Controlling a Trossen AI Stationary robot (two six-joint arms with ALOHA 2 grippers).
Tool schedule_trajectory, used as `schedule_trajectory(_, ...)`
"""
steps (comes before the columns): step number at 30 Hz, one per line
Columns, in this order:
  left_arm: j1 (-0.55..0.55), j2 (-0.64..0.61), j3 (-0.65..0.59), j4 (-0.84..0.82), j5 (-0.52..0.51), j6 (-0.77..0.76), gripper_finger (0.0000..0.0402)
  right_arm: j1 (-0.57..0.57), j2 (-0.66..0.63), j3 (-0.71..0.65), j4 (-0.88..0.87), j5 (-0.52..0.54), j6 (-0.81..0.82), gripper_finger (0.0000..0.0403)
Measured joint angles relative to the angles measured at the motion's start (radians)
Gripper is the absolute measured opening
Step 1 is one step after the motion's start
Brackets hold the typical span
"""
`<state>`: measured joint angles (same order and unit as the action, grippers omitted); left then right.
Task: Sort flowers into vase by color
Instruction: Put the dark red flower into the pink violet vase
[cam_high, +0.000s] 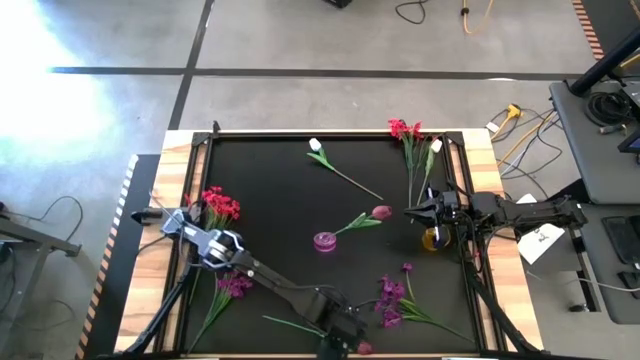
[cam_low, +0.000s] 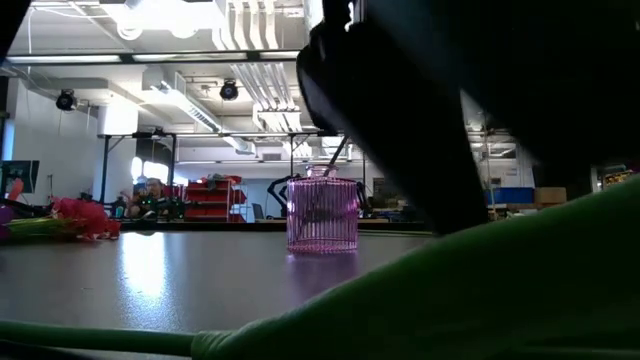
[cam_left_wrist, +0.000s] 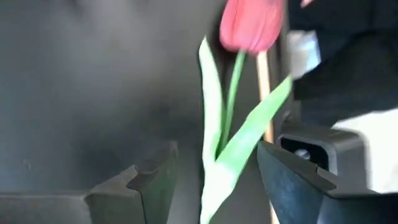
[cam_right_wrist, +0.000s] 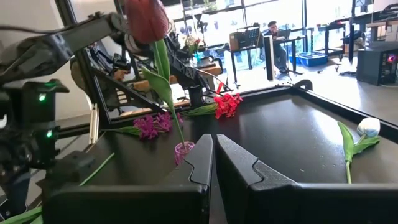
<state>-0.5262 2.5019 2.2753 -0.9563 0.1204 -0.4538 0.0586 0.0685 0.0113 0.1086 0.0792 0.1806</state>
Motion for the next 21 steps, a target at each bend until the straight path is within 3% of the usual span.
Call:
schedule_trajectory(3, -0.010, 0.059, 0.084, -0.074, -0.002, 0.015, 0.0206, 0.000, 0.000, 0.000, 0.000, 0.000, 0.000, 0.0013)
schedule_trajectory(11, -0.001, 0.048, -0.008, -0.026, 0.006, 0.018, 0.0183, 0.000, 0.000, 0.000, 0.000, 0.000, 0.000, 0.0013)
schedule_trajectory(15, 0.008, 0.047, -0.018, 0.002, -0.001, 0.035, 0.0130, 0.000, 0.000, 0.000, 0.000, 0.000, 0.000, 0.0013)
schedule_trajectory(21, 0.007, 0.050, -0.019, 0.024, -0.090, 0.045, 0.0013, 0.000, 0.000, 0.000, 0.000, 0.000, 0.000, 0.0013)
